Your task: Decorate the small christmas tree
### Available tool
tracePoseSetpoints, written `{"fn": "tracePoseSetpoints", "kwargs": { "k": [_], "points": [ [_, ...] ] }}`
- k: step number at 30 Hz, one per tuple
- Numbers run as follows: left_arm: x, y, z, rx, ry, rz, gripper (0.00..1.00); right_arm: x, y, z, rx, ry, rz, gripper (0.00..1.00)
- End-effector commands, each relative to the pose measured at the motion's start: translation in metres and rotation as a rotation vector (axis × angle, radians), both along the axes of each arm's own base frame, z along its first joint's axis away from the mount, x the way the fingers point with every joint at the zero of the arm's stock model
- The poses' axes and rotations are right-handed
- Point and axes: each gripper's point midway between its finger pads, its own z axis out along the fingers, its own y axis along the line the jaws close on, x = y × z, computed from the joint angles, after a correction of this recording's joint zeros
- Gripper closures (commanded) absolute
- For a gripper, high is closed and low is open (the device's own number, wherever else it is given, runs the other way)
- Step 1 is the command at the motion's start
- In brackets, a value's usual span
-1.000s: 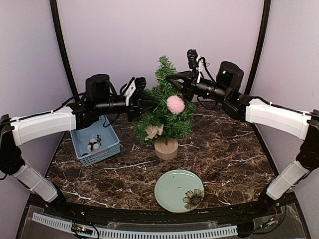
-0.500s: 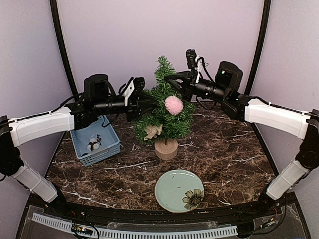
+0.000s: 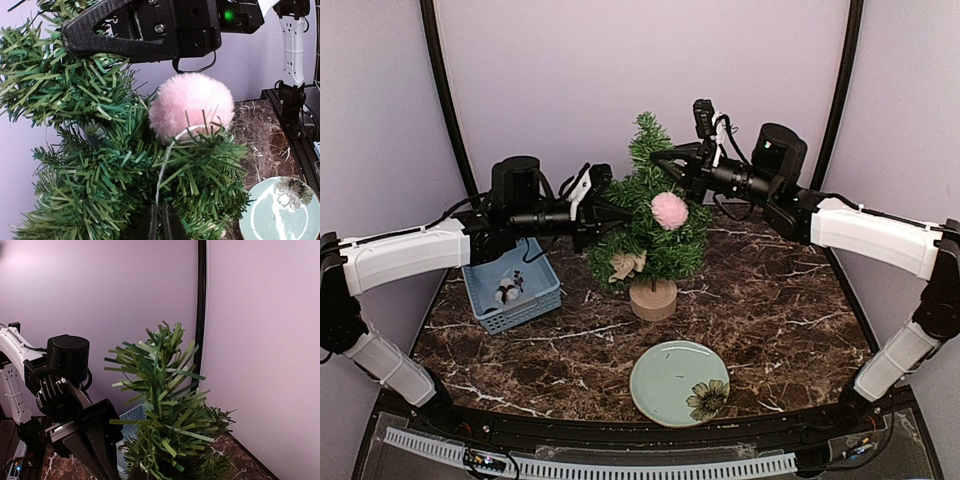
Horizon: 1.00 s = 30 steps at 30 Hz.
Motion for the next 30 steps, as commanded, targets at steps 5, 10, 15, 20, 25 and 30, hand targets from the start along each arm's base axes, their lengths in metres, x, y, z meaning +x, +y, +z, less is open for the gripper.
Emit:
{"fn": "tracePoseSetpoints", "kwargs": {
  "k": [5, 10, 15, 20, 25, 30],
  "points": [
    [-0.011, 0.009, 0.026, -0.044, -0.039, -0.008, 1.00, -0.013, -0.002, 0.036, 0.087, -0.089, 0.012, 1.00],
    [-0.012, 0.012, 0.036, -0.068, -0.046, 0.004, 1.00, -0.013, -0.003, 0.036, 0.093, -0.093, 0.008, 0.99],
    [-0.015, 0.016, 0.048, -0.094, -0.062, 0.012, 1.00, -0.014, -0.005, 0.037, 0.102, -0.096, 0.001, 0.90],
    [-0.009, 0.011, 0.036, -0.052, -0.016, 0.012, 0.94, -0.013, -0.005, 0.037, 0.105, -0.094, 0.000, 0.89],
    [-0.002, 0.004, 0.025, -0.038, 0.027, 0.005, 0.80, -0.013, -0.004, 0.036, 0.102, -0.091, 0.000, 0.87],
    [0.002, -0.002, 0.022, -0.043, 0.039, -0.006, 0.75, -0.012, -0.005, 0.036, 0.102, -0.091, -0.003, 0.85]
  ]
}}
